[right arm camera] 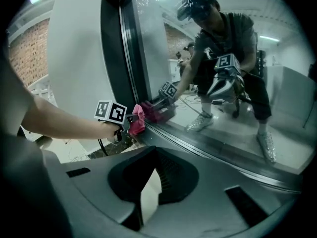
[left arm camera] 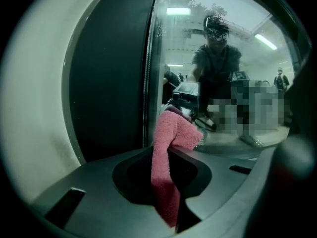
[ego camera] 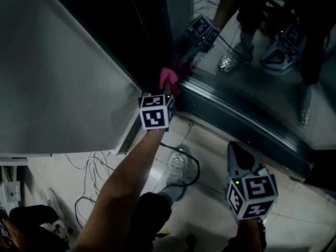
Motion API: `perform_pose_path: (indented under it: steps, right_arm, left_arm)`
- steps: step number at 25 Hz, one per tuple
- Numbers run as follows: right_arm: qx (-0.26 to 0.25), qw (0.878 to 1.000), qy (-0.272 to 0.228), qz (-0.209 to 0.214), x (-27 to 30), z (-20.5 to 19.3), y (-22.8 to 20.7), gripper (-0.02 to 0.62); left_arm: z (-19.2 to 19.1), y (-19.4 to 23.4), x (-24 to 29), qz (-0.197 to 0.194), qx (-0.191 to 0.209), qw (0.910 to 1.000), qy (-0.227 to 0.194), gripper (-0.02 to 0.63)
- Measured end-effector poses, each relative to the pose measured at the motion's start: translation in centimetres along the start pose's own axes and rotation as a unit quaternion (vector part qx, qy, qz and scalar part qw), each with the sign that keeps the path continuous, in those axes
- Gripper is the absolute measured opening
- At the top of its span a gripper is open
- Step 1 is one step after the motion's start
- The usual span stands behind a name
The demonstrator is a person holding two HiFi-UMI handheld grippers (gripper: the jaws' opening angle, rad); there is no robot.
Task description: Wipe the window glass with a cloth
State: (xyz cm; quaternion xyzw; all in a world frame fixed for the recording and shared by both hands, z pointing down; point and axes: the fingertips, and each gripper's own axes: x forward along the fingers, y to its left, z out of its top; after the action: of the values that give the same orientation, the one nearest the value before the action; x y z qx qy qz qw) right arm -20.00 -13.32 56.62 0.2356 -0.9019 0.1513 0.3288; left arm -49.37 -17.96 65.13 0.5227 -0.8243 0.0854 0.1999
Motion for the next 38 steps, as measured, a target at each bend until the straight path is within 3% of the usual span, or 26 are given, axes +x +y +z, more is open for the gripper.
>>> perform_pose_path:
  steps: [4, 7, 11, 16, 22, 26, 34, 38]
  right_arm:
    - [-0.002, 1.000, 0.004, 0.000, 0.1, 0.0, -0.2, 0.006]
    - [0.008, 1.000, 0.005, -0.005, -0.5, 0.2, -1.1, 0.006]
    - [0.027, 0.999, -0.033, -0.019, -3.5, 0.9, -2.9, 0.006]
    - [0.071, 0.992, -0.089, -0.045, -9.4, 1.8, -5.4, 0.006]
    - [0.067, 0.981, -0.165, -0.072, -17.8, 5.8, -7.8, 0.006]
    - [0.041, 0.973, -0.212, -0.078, -23.2, 9.0, -7.5, 0.006]
    - [-0.005, 0.951, -0.291, -0.103, -33.5, 13.6, -5.8, 0.006]
    - [-0.039, 0.944, -0.310, -0.107, -37.2, 14.9, -3.2, 0.006]
  left_arm:
    - [-0.2, 1.6, -0.2, 0.021, -0.018, 0.9996, 0.007, 0.060]
    - [-0.4, 1.6, -1.1, 0.014, -0.003, 0.9997, 0.018, 0.060]
    - [0.9, -2.0, -3.5, -0.035, 0.049, 0.9979, 0.020, 0.061]
    - [6.2, -8.4, -9.4, -0.107, 0.077, 0.9911, -0.020, 0.061]
    - [15.7, -19.6, -16.6, -0.203, 0.068, 0.9717, -0.099, 0.060]
    - [19.4, -24.9, -22.5, -0.252, 0.081, 0.9560, -0.126, 0.061]
    - [27.0, -29.6, -32.9, -0.289, 0.141, 0.9270, -0.193, 0.061]
    - [29.7, -29.9, -38.1, -0.302, 0.131, 0.9227, -0.200, 0.061]
